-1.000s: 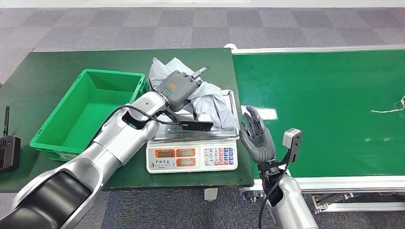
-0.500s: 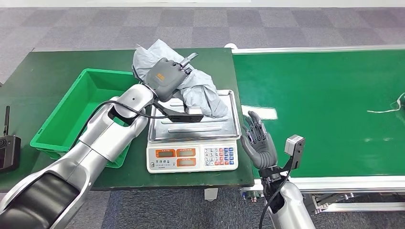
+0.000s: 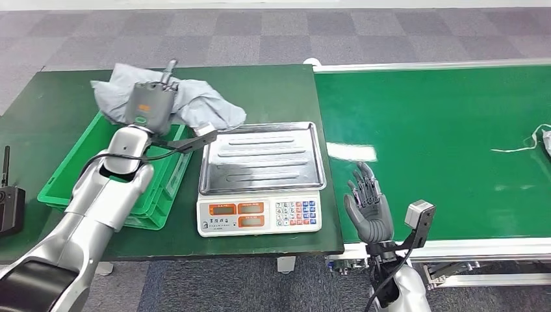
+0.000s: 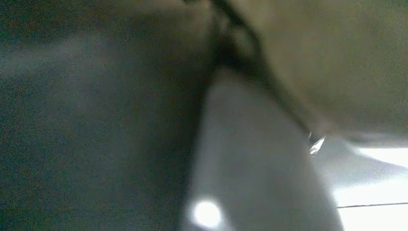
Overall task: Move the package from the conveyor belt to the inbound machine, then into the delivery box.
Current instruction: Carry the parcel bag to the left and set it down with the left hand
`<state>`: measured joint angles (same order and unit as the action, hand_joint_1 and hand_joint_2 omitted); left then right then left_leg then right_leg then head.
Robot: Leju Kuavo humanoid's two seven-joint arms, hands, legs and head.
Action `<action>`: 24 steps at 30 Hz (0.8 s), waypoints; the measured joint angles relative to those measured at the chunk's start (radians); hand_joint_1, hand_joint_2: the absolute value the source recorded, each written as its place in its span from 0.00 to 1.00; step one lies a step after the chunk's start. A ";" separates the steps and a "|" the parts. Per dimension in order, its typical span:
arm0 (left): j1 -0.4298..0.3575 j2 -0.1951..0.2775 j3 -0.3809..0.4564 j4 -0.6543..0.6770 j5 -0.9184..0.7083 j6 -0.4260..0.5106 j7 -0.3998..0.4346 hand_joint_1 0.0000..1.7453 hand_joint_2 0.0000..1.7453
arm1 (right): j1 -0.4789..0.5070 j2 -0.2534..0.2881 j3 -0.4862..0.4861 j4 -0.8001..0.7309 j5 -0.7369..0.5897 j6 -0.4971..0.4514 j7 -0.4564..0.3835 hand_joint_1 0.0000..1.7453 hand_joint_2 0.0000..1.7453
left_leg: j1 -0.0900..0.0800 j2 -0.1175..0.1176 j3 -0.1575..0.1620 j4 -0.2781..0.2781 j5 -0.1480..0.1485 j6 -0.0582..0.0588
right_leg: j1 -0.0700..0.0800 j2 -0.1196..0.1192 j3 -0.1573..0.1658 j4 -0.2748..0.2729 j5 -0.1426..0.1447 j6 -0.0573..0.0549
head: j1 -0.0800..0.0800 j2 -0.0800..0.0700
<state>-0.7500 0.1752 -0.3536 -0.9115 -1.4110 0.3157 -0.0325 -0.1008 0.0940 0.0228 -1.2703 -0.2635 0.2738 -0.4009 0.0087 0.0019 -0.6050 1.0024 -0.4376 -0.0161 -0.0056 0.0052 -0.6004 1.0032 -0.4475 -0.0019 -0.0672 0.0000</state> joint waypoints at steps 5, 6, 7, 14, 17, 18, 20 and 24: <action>0.072 0.031 0.111 0.011 -0.022 0.054 0.033 1.00 1.00 | 0.016 0.001 -0.016 -0.026 0.012 0.001 0.003 0.00 1.00 | 0.000 -0.002 -0.001 0.000 0.000 0.000 | 0.000 -0.002 0.001 0.000 -0.001 -0.001 | 0.000 0.000; 0.074 0.031 0.116 0.011 -0.025 0.056 0.035 1.00 1.00 | 0.016 0.001 -0.016 -0.026 0.012 0.001 0.003 0.00 1.00 | 0.000 -0.002 -0.001 0.000 0.000 0.000 | 0.000 -0.002 0.001 0.000 -0.001 -0.001 | 0.000 0.000; 0.076 0.031 0.117 0.012 -0.026 0.058 0.036 1.00 1.00 | 0.016 0.001 -0.017 -0.026 0.012 0.001 0.003 0.00 1.00 | 0.000 -0.002 -0.001 0.000 0.000 0.000 | 0.000 -0.002 0.000 0.000 -0.001 -0.001 | 0.000 0.000; 0.200 0.039 0.352 0.013 -0.098 0.052 0.113 0.00 1.00 | 0.016 0.004 -0.026 -0.031 0.012 -0.012 0.015 0.00 1.00 | 0.000 0.000 -0.001 0.000 0.000 0.000 | 0.000 0.000 -0.001 0.000 -0.001 -0.002 | 0.000 0.000; 0.215 0.030 0.389 0.013 -0.096 0.059 0.103 0.00 1.00 | 0.015 0.008 -0.026 -0.032 0.015 -0.013 0.020 0.00 1.00 | 0.000 0.000 -0.001 0.000 0.000 0.000 | 0.000 0.000 -0.001 0.000 -0.001 -0.002 | 0.000 0.000; 0.218 0.026 0.396 0.013 -0.095 0.062 0.099 0.00 1.00 | 0.014 0.010 -0.026 -0.033 0.016 -0.013 0.020 0.00 1.00 | 0.000 -0.001 -0.001 0.000 0.000 0.000 | 0.000 -0.001 -0.001 0.000 -0.001 -0.002 | 0.000 0.000; 0.223 0.019 0.408 0.012 -0.087 0.065 0.090 0.00 1.00 | 0.014 0.012 -0.026 -0.034 0.020 -0.015 0.021 0.00 1.00 | 0.000 -0.001 -0.001 0.000 0.000 0.000 | 0.000 -0.001 0.000 0.000 -0.001 -0.002 | 0.000 0.000; 0.238 -0.003 0.425 -0.013 0.037 0.046 0.009 0.00 1.00 | 0.014 0.014 -0.026 -0.034 0.035 -0.025 0.024 0.00 1.00 | 0.000 -0.001 -0.001 0.000 0.000 0.000 | 0.000 -0.001 0.000 0.000 -0.001 -0.002 | 0.000 0.000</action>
<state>-0.5124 0.1720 0.0712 -0.9246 -1.3736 0.3616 -0.0232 -0.0872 0.1081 -0.0032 -1.3043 -0.2287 0.2484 -0.3768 0.0085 0.0011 -0.6058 1.0026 -0.4376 -0.0164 -0.0057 0.0044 -0.6007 1.0028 -0.4485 -0.0035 -0.0671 0.0000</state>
